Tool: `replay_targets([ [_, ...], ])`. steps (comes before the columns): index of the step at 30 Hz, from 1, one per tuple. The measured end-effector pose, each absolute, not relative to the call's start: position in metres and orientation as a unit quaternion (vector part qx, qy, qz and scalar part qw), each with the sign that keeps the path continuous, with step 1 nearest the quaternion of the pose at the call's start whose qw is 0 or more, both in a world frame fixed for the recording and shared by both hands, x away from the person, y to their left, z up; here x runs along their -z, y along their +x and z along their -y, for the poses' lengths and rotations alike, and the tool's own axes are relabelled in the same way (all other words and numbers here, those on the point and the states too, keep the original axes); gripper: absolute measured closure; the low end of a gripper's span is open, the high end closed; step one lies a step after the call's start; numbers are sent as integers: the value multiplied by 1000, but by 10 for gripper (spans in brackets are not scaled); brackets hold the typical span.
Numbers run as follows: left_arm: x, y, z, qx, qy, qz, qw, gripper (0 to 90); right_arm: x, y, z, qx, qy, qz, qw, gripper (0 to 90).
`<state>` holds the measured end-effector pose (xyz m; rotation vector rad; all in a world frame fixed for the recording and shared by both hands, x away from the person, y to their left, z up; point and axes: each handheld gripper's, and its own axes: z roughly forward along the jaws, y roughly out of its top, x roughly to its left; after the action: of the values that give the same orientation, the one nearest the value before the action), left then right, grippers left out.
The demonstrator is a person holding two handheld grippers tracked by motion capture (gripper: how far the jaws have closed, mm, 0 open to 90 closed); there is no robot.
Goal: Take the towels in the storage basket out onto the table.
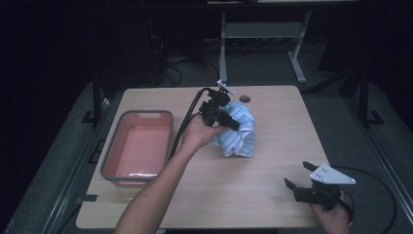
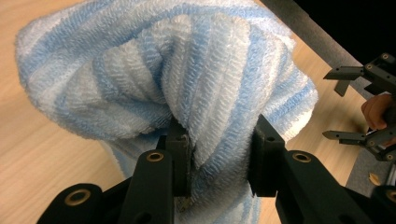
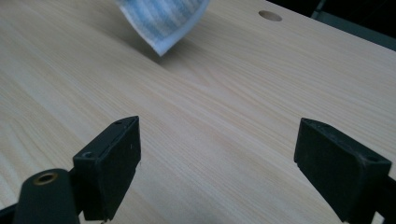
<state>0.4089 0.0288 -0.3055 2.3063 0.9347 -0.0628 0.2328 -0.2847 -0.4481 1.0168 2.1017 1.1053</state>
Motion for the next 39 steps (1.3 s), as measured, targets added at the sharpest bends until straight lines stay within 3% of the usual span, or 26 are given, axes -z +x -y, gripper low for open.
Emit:
replay_targets([
  [39, 387, 414, 4, 6, 870, -403, 286, 628, 449, 233, 282, -414, 370, -786, 273, 142],
])
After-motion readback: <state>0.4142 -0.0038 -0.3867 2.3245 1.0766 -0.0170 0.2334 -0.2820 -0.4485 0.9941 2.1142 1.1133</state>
